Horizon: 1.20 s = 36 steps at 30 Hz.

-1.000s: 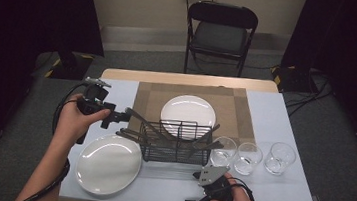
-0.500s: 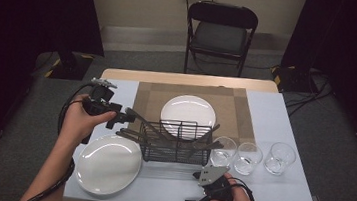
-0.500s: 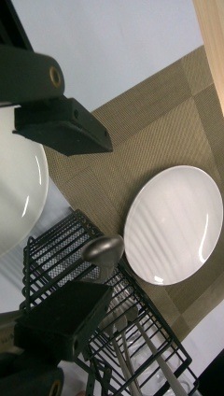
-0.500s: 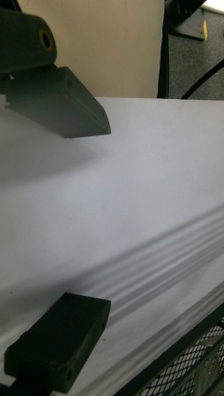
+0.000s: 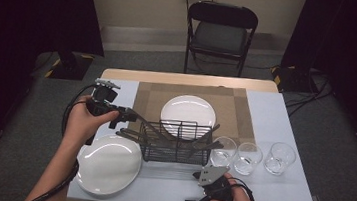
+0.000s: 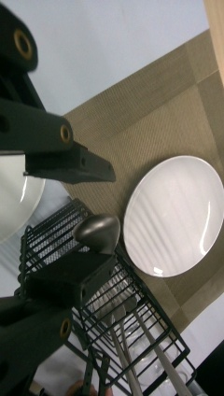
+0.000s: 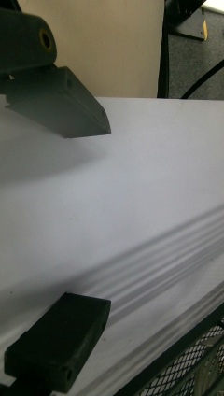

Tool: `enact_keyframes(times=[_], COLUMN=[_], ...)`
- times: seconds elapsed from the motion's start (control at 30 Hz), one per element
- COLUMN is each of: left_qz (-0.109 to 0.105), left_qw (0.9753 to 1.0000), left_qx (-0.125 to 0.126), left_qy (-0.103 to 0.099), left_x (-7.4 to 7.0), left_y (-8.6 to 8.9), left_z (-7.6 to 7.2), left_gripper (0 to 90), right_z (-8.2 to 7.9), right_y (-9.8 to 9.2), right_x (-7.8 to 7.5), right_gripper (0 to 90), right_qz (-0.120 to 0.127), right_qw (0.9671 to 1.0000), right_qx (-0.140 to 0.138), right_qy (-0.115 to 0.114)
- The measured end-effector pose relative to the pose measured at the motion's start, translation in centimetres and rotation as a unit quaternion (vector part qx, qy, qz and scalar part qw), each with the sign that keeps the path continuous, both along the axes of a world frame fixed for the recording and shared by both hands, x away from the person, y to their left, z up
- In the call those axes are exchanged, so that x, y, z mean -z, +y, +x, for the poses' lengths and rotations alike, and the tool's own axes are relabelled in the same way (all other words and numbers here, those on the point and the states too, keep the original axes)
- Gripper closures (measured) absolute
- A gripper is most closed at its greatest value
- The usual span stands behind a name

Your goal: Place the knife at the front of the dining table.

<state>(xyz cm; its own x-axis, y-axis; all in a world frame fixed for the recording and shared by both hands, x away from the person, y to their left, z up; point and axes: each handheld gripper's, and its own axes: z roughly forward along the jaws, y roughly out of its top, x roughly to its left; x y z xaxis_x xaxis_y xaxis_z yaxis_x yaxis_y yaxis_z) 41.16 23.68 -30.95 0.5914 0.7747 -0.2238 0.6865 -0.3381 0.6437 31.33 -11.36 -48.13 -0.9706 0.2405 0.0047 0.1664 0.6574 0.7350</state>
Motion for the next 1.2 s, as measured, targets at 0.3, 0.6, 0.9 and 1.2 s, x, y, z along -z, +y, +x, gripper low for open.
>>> enact_keyframes(times=[0.3, 0.6, 0.9, 1.2], left_qz=[0.004, 0.001, -0.002, -0.001], left_qw=[1.0000, 0.9999, 0.9999, 0.9999], left_qx=[0.002, -0.004, 0.001, -0.003], left_qy=[0.004, 0.014, 0.016, 0.015], left_x=[-0.5, -0.7, -1.1, -1.5], left_y=[-0.6, -0.8, -1.0, -1.3], left_z=[0.1, 0.3, 0.5, 0.5], left_gripper=[67.8, 68.8, 70.2, 71.2], right_z=[0.0, 0.0, 0.0, 0.0], right_y=[0.0, 0.0, 0.0, 0.0], right_x=[0.0, 0.0, 0.0, 0.0], right_gripper=[13.0, 13.0, 13.0, 13.0], right_qz=[0.000, 0.000, 0.000, 0.000], right_qw=[1.0000, 1.0000, 1.0000, 1.0000], right_qx=[-0.001, 0.000, -0.001, 0.000], right_qy=[0.000, 0.000, -0.001, -0.001])
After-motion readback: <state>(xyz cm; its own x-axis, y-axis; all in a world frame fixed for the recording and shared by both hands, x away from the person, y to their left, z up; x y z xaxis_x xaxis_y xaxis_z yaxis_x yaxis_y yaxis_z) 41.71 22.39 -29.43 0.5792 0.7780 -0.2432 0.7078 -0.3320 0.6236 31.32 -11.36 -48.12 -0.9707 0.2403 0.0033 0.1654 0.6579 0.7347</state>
